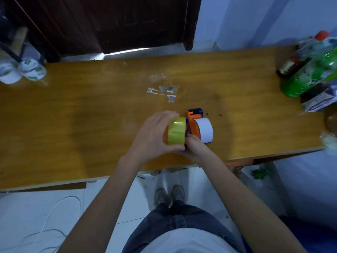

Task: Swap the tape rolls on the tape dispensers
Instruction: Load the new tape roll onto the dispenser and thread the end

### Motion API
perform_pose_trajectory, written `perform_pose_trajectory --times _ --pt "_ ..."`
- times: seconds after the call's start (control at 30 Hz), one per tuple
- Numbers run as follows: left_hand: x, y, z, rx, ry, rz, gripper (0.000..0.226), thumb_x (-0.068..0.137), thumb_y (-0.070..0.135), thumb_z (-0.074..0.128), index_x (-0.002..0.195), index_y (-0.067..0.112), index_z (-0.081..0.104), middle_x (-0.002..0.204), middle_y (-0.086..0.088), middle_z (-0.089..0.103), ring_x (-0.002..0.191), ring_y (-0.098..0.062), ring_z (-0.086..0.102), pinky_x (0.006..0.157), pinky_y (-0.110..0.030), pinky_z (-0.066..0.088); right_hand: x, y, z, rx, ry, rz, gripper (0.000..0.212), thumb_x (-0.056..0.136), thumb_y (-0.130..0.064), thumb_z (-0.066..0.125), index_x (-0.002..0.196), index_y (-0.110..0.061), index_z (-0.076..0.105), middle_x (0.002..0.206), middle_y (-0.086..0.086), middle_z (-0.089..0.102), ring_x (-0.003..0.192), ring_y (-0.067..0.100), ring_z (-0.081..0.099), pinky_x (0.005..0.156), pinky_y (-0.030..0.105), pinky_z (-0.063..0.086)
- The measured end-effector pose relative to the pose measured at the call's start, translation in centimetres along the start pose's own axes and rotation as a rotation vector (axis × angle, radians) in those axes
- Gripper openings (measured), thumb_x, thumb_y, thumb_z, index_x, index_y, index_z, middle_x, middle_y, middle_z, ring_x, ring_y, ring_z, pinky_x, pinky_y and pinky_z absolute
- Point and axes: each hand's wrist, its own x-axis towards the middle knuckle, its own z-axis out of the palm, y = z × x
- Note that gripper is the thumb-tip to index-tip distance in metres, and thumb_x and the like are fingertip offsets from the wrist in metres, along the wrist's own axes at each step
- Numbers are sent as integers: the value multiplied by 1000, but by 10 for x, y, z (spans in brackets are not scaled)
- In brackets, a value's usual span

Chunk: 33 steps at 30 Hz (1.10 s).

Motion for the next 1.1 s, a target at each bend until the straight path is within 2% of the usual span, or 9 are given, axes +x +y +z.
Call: perform_pose_trajectory --times 0.1,0.3,0.5,0.57,0.63,0.7,0.83,0.97,1.1 --pt "-11 -11 7 182 50 202 64 75 54 58 129 19 52 137 -3 52 128 -15 40 100 -32 36 -2 -5 -4 3 -34 -4 19 95 -5 46 108 -9 60 97 9 68 84 20 67 56 27 57" --pt "-10 -3 4 117 245 312 20 83 34 64 95 23 76 112 -7 70 105 -24 64 84 -33 47 -2 -2 -8 -53 -89 -75 17 92 -12 54 106 -18 60 96 6 69 84 20 68 68 32 56" --pt "-19 21 21 174 170 400 27 78 43 69 80 17 75 114 -7 70 114 -22 60 99 -36 45 -1 4 -6 -9 -16 -112 20 91 -6 54 110 -8 59 89 8 67 81 22 67 69 32 55" --pt "-23 20 25 160 118 376 40 76 49 68 95 15 73 123 -8 65 123 -23 54 107 -39 40 2 7 -6 55 -4 -96 18 92 -7 51 108 -8 59 91 8 68 86 24 66 80 38 54" --pt "-24 17 24 142 97 360 38 80 39 69 106 11 68 127 -11 62 126 -23 51 109 -38 39 2 7 -5 82 2 -55 13 92 -10 52 98 -12 62 87 6 68 79 21 68 74 36 55" --pt "-26 14 22 136 122 367 23 84 25 67 100 9 70 123 -12 64 123 -24 55 104 -37 45 1 7 -7 36 -1 -47 12 92 -11 53 99 -12 63 83 5 69 70 17 69 60 28 54" --pt "-29 16 19 113 180 344 16 84 20 65 80 8 74 108 -11 72 109 -25 65 93 -30 51 0 10 -11 -38 -11 -60 30 89 -6 59 119 -4 56 94 11 68 84 26 67 69 34 54" --pt "-27 24 20 -6 251 257 9 79 9 69 71 6 73 90 -7 75 92 -19 71 83 -22 53 -4 17 -11 -71 -40 -113 28 87 1 58 115 -5 56 96 14 66 88 30 65 73 37 55" --pt "-23 29 8 -153 284 48 11 76 2 70 71 12 71 75 1 73 70 -7 67 66 -27 54 -9 21 -11 -192 -50 -153 33 86 2 61 117 -7 54 93 9 67 73 16 68 61 28 57"
